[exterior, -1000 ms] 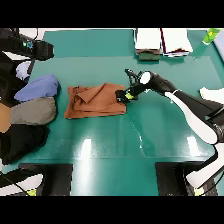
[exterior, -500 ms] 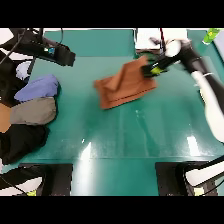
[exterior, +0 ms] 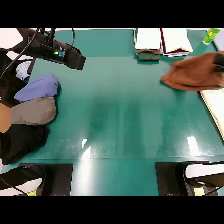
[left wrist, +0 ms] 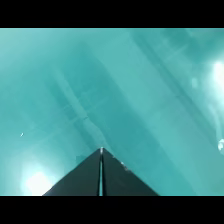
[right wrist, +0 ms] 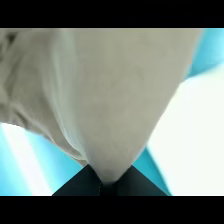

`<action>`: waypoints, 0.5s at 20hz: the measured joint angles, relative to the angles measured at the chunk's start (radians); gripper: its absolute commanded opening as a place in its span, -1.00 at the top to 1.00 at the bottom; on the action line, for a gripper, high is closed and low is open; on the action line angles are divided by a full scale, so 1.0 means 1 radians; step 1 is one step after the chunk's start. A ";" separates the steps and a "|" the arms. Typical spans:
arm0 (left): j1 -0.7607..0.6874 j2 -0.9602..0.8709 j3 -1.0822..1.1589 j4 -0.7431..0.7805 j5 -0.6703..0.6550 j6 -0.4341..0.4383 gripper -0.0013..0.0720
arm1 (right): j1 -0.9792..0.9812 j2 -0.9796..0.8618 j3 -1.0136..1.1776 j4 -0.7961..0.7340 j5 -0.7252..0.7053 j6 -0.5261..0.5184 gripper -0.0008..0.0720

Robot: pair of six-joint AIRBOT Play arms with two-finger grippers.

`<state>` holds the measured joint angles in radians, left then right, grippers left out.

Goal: Fold the shirts.

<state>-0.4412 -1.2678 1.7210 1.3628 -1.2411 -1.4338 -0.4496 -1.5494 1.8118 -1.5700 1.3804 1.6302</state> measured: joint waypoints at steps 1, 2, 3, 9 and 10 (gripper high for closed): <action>0.000 0.000 0.000 0.000 0.001 0.000 0.89 | -0.043 0.002 0.000 0.001 0.000 0.000 0.94; -0.001 0.000 0.000 0.000 0.002 -0.001 0.89 | -0.079 0.003 0.002 0.001 0.000 0.000 0.94; -0.002 0.000 0.000 -0.001 0.003 -0.002 0.89 | -0.110 0.005 0.004 0.003 0.000 -0.001 0.94; -0.002 0.000 0.000 -0.002 0.003 -0.005 0.89 | -0.185 0.007 0.126 0.007 -0.016 -0.009 0.94; -0.002 0.000 0.000 -0.002 0.003 -0.005 0.89 | -0.188 0.007 0.160 0.007 -0.016 -0.009 0.94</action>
<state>-0.4435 -1.2678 1.7210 1.3609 -1.2381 -1.4391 -0.6380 -1.5421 1.9720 -1.5627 1.3647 1.6215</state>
